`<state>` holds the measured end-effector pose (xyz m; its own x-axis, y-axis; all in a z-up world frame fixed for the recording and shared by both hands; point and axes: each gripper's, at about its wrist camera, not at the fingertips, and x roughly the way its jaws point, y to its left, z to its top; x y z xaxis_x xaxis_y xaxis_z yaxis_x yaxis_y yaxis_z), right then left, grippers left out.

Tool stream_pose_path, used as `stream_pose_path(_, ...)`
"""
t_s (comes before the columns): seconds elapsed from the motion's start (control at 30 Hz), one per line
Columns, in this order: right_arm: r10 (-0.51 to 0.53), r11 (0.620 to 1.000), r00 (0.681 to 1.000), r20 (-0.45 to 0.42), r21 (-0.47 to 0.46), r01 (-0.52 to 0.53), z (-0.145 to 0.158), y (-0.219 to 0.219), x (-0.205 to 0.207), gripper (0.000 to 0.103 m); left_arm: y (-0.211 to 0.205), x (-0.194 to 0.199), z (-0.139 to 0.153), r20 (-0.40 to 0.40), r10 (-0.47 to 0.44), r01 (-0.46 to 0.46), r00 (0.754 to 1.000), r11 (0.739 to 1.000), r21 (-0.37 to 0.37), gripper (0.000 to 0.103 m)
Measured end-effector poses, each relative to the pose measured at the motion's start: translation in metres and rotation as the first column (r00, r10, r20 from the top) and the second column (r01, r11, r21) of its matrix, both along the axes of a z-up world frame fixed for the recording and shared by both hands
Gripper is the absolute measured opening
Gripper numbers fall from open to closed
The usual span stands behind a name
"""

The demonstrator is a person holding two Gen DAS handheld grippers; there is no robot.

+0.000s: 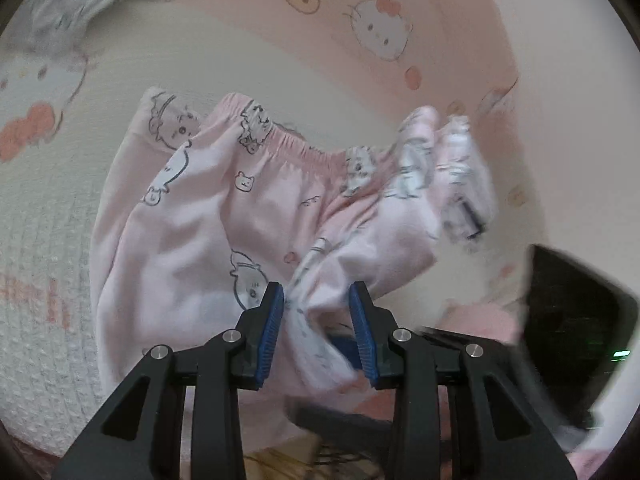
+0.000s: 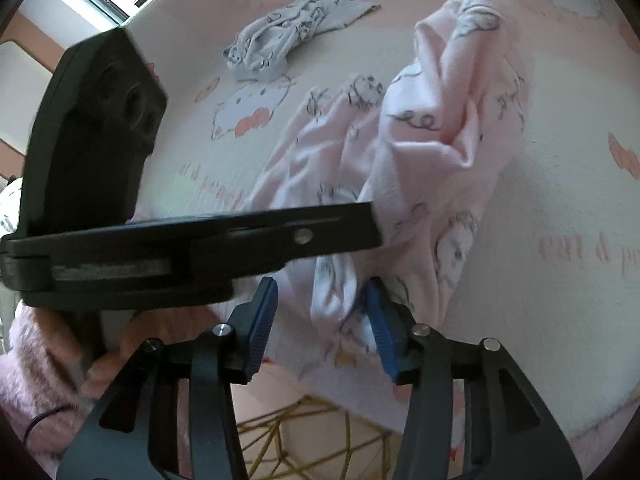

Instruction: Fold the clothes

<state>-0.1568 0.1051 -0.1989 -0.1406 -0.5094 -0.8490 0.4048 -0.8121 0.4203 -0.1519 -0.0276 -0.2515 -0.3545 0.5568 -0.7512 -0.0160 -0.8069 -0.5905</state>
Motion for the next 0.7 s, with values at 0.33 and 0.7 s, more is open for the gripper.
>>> stream_pose_path(0.33, -0.354, 0.932, 0.933, -0.059, 0.056, 0.357, 0.008, 0.082, -0.022, 0.051, -0.014, -0.003, -0.013, 0.063, 0.048, -0.052, 0.997, 0.997, 0.059, 0.022)
stream_pose_path(0.7, -0.370, 0.928, 0.926, -0.067, -0.080, 0.365, 0.016, 0.063, -0.047, 0.047, -0.007, 0.006, 0.008, -0.065, 0.059, -0.066, 0.996, 0.993, -0.101, 0.009)
